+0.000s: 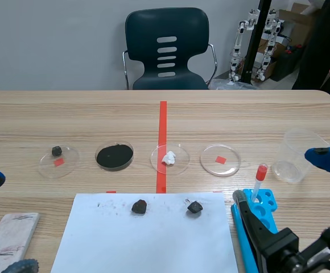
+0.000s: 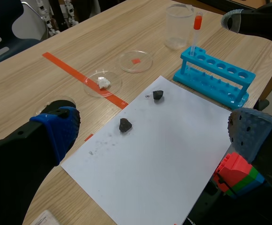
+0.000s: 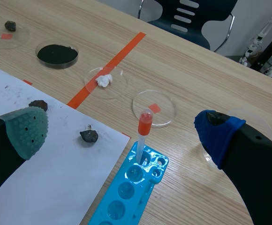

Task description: Pick up the dropper by the top with the right hand

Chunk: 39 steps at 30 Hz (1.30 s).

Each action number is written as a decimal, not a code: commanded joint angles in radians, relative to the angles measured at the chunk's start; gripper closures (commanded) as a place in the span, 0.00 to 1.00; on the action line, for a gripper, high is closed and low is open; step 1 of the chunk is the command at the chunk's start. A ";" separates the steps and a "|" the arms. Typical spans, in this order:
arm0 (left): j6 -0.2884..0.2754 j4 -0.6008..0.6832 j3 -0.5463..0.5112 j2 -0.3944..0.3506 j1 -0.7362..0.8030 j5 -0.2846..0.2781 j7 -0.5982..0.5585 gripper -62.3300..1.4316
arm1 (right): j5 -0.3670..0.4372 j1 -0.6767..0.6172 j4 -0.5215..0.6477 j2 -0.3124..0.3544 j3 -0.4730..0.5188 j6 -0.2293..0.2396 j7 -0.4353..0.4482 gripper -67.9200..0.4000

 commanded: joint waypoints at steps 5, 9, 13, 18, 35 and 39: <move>-0.001 0.012 0.000 0.005 -0.003 -0.013 -0.013 0.00 | 0.003 -0.001 0.006 0.008 0.002 -0.003 0.011 0.00; -0.001 0.012 0.000 0.005 -0.003 -0.013 -0.013 0.00 | 0.003 -0.001 0.006 0.008 0.002 -0.003 0.011 0.00; -0.001 0.012 0.000 0.005 -0.003 -0.013 -0.013 0.00 | 0.003 -0.001 0.006 0.008 0.002 -0.003 0.011 0.00; -0.001 0.012 0.000 0.005 -0.003 -0.013 -0.013 0.00 | 0.003 -0.001 0.006 0.008 0.002 -0.003 0.011 0.00; -0.001 0.012 0.000 0.005 -0.003 -0.013 -0.013 0.00 | -0.013 -0.059 0.006 0.008 0.002 -0.028 0.057 0.00; -0.001 0.012 0.000 0.005 -0.003 -0.013 -0.013 0.00 | -0.016 -0.077 -0.001 0.008 0.002 -0.105 0.063 0.00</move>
